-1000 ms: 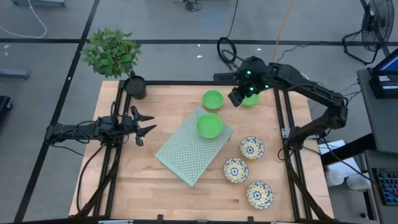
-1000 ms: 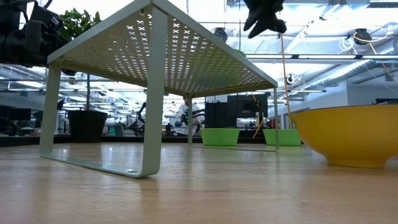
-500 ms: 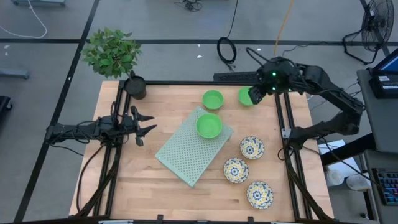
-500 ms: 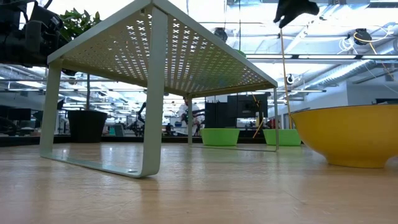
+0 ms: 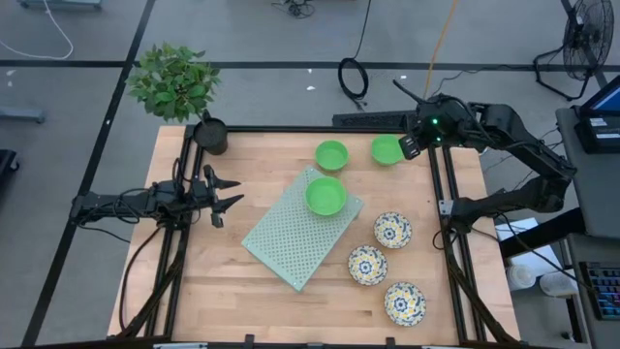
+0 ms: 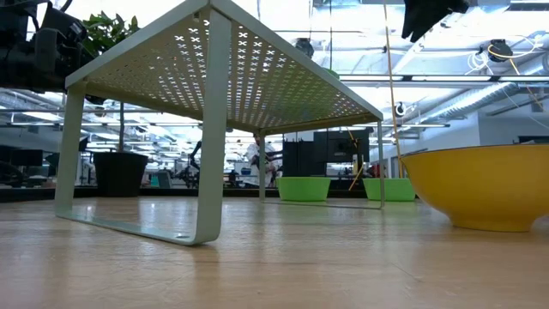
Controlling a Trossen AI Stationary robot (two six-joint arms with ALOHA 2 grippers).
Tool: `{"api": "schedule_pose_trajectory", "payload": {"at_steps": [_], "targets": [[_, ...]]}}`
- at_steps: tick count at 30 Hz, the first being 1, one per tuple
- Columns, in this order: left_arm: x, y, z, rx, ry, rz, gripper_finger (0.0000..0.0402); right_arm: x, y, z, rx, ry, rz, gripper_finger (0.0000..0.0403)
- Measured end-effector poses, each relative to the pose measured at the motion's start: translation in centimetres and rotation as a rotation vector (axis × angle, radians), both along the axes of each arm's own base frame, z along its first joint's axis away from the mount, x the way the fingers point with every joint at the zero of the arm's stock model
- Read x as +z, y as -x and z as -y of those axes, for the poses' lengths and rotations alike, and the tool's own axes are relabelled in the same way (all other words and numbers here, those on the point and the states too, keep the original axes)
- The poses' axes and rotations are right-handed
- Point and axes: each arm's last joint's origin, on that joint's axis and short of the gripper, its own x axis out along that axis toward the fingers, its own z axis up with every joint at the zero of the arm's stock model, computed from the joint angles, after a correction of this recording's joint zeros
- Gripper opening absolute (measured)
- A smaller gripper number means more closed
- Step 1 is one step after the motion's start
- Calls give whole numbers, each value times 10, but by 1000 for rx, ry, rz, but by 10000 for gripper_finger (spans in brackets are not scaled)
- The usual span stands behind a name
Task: Pick & Place Mini bowls
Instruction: Stack the right green bowl on the green bowl on the shelf
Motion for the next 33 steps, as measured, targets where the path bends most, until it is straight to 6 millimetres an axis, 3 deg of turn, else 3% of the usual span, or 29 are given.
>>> {"api": "schedule_pose_trajectory", "payload": {"at_steps": [14,18,25,33], "targets": [[0,0,0,0,0,0,182,0,1,1,42,68,-66,121],[0,0,0,0,0,0,182,-8,-1,2,52,77,-74,121],[0,0,0,0,0,0,182,-58,0,1,93,135,-25,121],[0,0,0,0,0,0,182,-125,15,-4,122,307,206,121]]}}
